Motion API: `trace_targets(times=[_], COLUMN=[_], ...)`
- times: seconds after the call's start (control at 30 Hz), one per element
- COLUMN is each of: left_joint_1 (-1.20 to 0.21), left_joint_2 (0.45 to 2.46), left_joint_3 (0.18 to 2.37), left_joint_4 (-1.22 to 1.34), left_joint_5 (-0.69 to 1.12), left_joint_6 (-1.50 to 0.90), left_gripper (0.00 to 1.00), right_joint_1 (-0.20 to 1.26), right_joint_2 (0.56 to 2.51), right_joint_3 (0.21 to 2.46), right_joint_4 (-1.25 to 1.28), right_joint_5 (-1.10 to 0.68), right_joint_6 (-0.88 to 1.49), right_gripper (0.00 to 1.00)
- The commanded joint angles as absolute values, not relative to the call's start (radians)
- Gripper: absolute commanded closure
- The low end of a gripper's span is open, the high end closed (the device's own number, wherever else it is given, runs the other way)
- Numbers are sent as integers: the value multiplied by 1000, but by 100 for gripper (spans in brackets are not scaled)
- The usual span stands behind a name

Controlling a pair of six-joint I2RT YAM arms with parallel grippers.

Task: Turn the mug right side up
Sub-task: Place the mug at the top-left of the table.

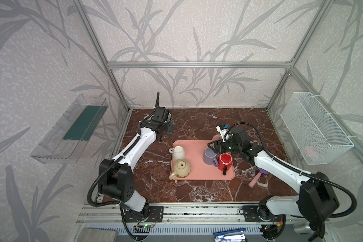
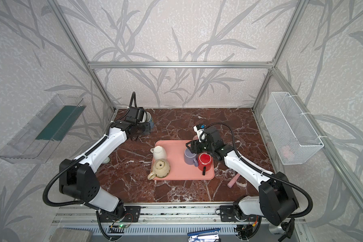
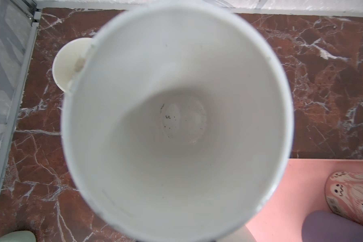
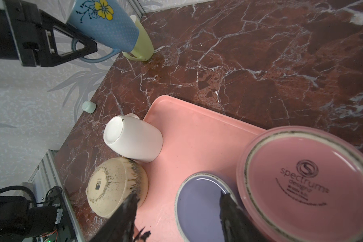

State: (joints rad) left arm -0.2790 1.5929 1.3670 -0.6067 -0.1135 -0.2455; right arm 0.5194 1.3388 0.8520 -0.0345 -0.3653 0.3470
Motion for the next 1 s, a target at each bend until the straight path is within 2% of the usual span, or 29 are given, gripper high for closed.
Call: trace_targets(times=[0.0, 0.4, 0.57, 0.97], left_joint_1=[-278, -258, -255, -209], left_joint_2=[1621, 1813, 1866, 1948], left_joint_3=[1439, 1563, 1577, 1589], left_joint_4=[-602, -570, -532, -477], left_joint_5=[-169, -245, -344, -291], left_joint_6=[-204, -197, -209, -244], left_gripper=[100, 100, 100, 100], right_joint_1=[526, 529, 531, 530], right_joint_2=[1314, 1313, 1316, 1339], right_joint_3=[870, 865, 866, 871], right_joint_4=[-44, -39, -42, -37], right_joint_5=[-352, -360, -366, -380], right_joint_6=[337, 344, 344, 345], right_gripper=[37, 37, 37, 37])
